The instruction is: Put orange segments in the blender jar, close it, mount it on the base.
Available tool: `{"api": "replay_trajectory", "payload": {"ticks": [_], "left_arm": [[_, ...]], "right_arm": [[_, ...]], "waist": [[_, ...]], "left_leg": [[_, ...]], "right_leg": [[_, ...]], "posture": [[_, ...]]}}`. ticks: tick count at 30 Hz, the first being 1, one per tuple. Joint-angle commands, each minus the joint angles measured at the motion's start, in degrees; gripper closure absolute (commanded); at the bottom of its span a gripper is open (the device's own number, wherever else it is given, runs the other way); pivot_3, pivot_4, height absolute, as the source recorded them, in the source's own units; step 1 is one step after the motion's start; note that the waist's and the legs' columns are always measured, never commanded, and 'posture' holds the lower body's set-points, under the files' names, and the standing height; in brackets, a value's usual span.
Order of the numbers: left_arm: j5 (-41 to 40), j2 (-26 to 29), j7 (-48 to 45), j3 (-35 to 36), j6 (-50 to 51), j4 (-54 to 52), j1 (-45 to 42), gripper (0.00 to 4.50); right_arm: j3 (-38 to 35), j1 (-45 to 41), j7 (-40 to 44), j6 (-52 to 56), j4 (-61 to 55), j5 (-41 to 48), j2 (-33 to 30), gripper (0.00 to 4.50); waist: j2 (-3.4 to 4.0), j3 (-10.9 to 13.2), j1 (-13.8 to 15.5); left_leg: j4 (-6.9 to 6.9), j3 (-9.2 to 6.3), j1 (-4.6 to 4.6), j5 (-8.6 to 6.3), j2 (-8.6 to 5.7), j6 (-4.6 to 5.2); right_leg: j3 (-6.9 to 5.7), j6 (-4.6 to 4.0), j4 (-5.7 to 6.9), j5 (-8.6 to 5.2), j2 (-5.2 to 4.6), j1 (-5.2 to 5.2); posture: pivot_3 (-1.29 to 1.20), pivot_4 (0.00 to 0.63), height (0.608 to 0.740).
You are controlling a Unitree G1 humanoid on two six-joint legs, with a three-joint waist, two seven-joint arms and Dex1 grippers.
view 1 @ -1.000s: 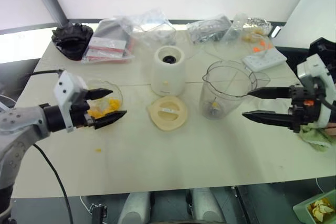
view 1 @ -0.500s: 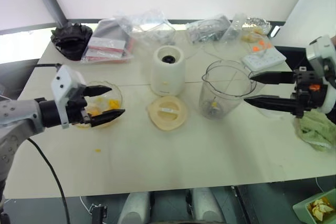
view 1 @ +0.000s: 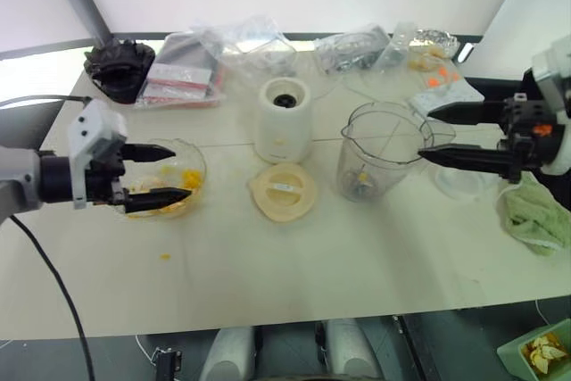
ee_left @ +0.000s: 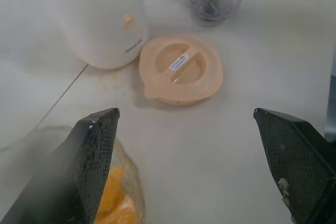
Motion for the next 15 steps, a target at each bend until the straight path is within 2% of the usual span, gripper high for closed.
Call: {"api": "replay_trajectory", "payload": {"ticks": [1,3,7,11,15], "left_arm": [[5.4,2.8,-4.7,-2.9,-6.5,8.7,-4.1,0.22],[8.6,3.5,-7.4,-6.2,-10.1,14.7,-7.4,0.22],[20.3,3.1,-14.2,-16.6,-23.3,30.4,-15.6,0.22],[32.2,-3.9,-20.2,-28.0,-36.7,49.4,-27.9,0.22],[39.7,-11.9,-17.5,-32.3,-46.9,66.2,-37.0,0.22]], "right_arm": [[-2.9,0.0,-1.7,-1.3,-2.7,1.0,0.9,0.43],[-3.9,0.2,-3.0,-0.9,-3.9,1.7,1.5,0.43],[-4.9,-0.1,-5.6,-0.7,-5.3,2.8,2.9,0.43],[-6.4,2.0,-7.8,0.1,-8.2,4.2,3.5,0.43],[-10.7,5.3,-12.1,3.0,-12.5,8.3,3.9,0.43]], "waist": [[0.02,0.0,0.0],[0.02,0.0,0.2],[0.02,0.0,0.1],[0.02,0.0,0.4],[-0.05,0.0,0.4]], "left_leg": [[-0.01,0.01,0.01,0.00,0.00,0.00],[0.00,0.01,0.00,0.00,0.00,0.00],[0.00,0.02,-0.04,0.00,-0.15,0.00],[0.03,0.02,-0.04,0.01,-0.21,0.01],[0.24,-0.05,-0.17,0.00,-0.24,0.03]], "right_leg": [[0.00,0.00,0.01,0.00,0.00,0.00],[-0.01,0.00,0.02,0.00,0.01,-0.01],[0.00,0.01,-0.01,0.01,0.00,-0.01],[-0.01,0.21,0.07,0.12,0.00,-0.02],[-0.04,0.28,0.17,0.16,-0.02,-0.04]], "posture": [[0.00,0.150,0.740],[0.00,0.150,0.740],[0.00,0.150,0.740],[0.00,0.150,0.740],[0.00,0.150,0.740]]}}
